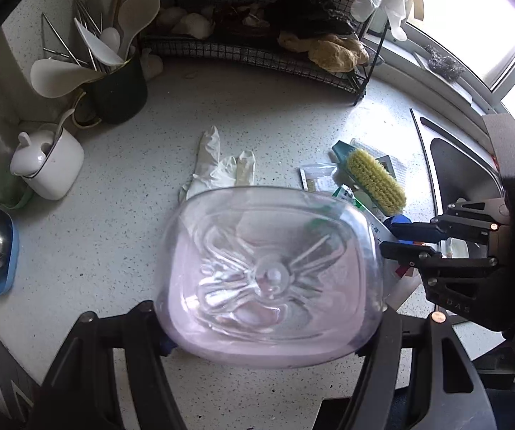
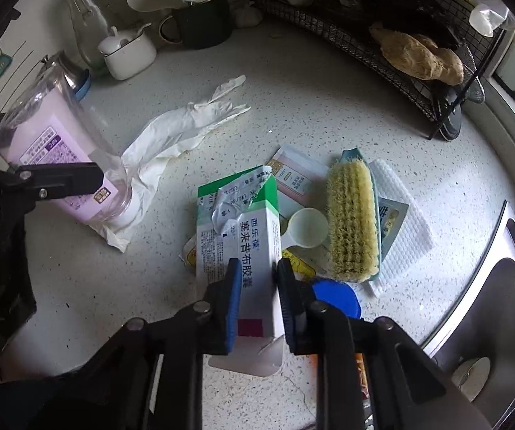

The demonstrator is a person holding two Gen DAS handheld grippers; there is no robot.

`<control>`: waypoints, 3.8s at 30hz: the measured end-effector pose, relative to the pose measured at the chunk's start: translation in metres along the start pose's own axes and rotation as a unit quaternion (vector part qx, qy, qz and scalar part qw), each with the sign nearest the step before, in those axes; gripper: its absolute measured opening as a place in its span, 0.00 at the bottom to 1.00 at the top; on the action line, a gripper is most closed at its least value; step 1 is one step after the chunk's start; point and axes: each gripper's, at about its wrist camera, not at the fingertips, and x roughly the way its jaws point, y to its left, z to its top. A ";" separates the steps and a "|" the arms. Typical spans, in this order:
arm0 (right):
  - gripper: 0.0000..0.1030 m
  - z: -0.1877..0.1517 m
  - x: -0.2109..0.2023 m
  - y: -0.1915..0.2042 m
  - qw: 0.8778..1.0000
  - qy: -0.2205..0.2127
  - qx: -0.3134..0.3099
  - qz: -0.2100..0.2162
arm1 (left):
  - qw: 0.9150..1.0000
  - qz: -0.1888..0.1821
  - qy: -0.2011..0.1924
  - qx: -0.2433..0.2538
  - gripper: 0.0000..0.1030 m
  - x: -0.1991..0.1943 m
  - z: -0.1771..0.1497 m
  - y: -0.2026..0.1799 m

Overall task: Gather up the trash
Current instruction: 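Grasp the white medicine box with the right tool while the left tool holds the bottle, then carry the bottle and medicine box down over the red bucket with both tools, then open the left tool to drop the bottle while the right tool drops the medicine box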

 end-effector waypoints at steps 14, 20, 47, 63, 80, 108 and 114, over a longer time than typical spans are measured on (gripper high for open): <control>0.71 -0.001 0.025 0.010 0.999 0.033 0.035 0.009 | 1.000 -0.014 0.022 0.009 0.64 0.016 -0.009 0.000; 0.72 0.005 0.042 0.019 0.998 0.044 0.032 -0.005 | 1.000 -0.017 0.021 0.011 0.64 0.015 -0.012 0.003; 0.55 -0.062 -0.041 0.003 0.988 -0.061 0.145 0.004 | 0.993 -0.011 -0.023 0.115 0.64 -0.033 -0.025 -0.091; 0.55 -0.258 -0.132 0.028 0.967 -0.097 0.233 -0.033 | 0.978 -0.047 -0.020 0.201 0.64 -0.076 -0.165 -0.229; 0.55 -0.406 -0.090 0.045 0.942 -0.039 0.327 -0.065 | 0.950 -0.081 0.086 0.290 0.64 0.018 -0.280 -0.321; 0.55 -0.547 0.181 -0.044 0.894 0.028 0.441 -0.075 | 0.930 -0.124 0.166 0.304 0.68 0.339 -0.398 -0.339; 0.55 -0.546 0.186 -0.045 0.888 0.039 0.454 -0.069 | 0.927 -0.121 0.157 0.317 0.82 0.334 -0.397 -0.340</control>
